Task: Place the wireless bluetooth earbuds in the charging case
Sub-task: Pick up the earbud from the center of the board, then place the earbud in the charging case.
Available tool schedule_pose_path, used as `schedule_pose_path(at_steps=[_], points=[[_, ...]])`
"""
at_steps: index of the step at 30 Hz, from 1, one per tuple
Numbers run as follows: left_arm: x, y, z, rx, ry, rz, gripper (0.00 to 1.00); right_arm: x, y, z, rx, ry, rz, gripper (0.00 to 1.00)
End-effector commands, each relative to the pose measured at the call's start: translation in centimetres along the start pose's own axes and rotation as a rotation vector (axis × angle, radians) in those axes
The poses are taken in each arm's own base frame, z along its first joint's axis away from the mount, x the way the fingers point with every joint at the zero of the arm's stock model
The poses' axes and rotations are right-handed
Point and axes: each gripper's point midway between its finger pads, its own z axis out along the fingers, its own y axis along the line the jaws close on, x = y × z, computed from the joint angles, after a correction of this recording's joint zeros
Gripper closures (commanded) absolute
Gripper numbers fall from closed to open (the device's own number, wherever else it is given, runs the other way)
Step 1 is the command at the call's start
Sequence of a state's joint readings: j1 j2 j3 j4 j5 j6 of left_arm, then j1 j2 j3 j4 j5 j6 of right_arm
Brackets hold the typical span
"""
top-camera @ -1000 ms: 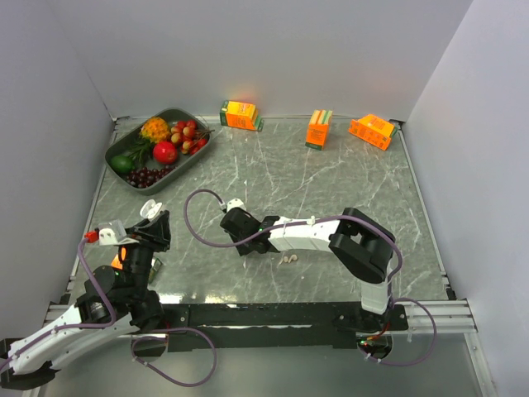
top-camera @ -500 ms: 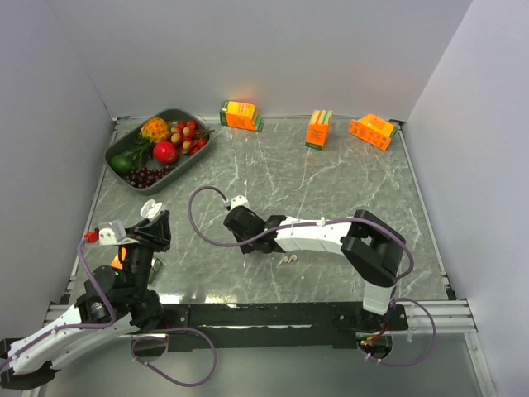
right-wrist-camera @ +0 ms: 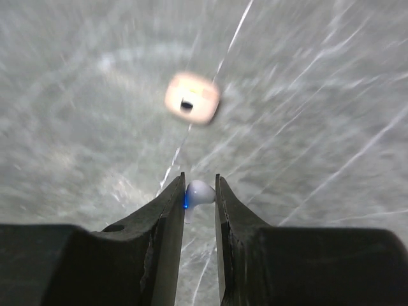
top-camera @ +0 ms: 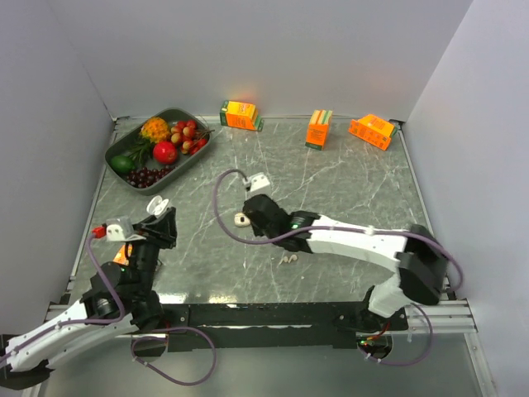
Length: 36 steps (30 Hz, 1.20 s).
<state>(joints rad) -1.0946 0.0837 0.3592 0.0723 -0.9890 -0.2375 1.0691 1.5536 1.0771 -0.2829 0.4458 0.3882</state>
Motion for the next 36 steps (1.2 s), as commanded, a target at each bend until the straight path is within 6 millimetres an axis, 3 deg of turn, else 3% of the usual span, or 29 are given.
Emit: schedule_pose_path(at_steps=[1,6,9,10,11,13,15,16,20,22,25,29,36], points=[[0.0,-2.6,0.8,0.082,-0.016,0.007,0.99,-9.1,-3.0,-6.0,0.052,-0.307,0.079,1.0],[1.1,-5.9,1.6,0.19,-0.017,0.002,0.99,-14.2,-4.4,-11.5,0.017,-0.514,0.146,1.0],[2.7,-8.4,1.6,0.304,-0.003,0.017,0.98,-16.0,-4.9,-14.5,-0.023,-0.624,0.15,1.0],[2.0,-9.3,1.7,0.335,-0.034,-0.016,0.99,-16.5,-5.0,-15.2,-0.032,-0.657,0.155,1.0],[3.1,-10.2,1.8,0.37,-0.012,0.007,0.99,-16.9,-5.1,-15.9,-0.04,-0.683,0.16,1.0],[2.6,-11.6,1.9,0.424,-0.047,-0.014,0.99,-17.7,-5.7,-17.8,-0.055,-0.754,0.16,1.0],[3.3,-13.3,1.9,0.5,-0.05,0.011,0.99,-18.3,-6.0,-19.6,-0.07,-0.84,0.146,1.0],[2.4,-14.0,1.9,0.527,-0.088,-0.011,0.99,-18.3,-6.3,-20.0,-0.055,-0.864,0.131,1.0],[3.3,-16.5,2.1,0.631,-0.1,0.053,0.99,-18.1,-7.2,-21.4,-0.042,-0.929,0.099,1.0],[2.9,-17.8,1.6,0.719,-0.136,0.063,0.99,-18.0,-6.7,-21.8,-0.085,-0.937,0.084,1.0],[4.1,-19.3,1.2,0.821,-0.124,0.121,0.99,-17.6,-6.2,-22.1,-0.133,-0.92,0.088,1.0],[5.8,-20.2,1.1,0.896,-0.088,0.161,0.99,-17.1,-5.0,-22.1,-0.2,-0.897,0.069,1.0],[6.4,-21.1,1.5,0.909,-0.044,0.142,0.99,-16.2,-3.3,-21.4,-0.262,-0.859,0.049,1.0]])
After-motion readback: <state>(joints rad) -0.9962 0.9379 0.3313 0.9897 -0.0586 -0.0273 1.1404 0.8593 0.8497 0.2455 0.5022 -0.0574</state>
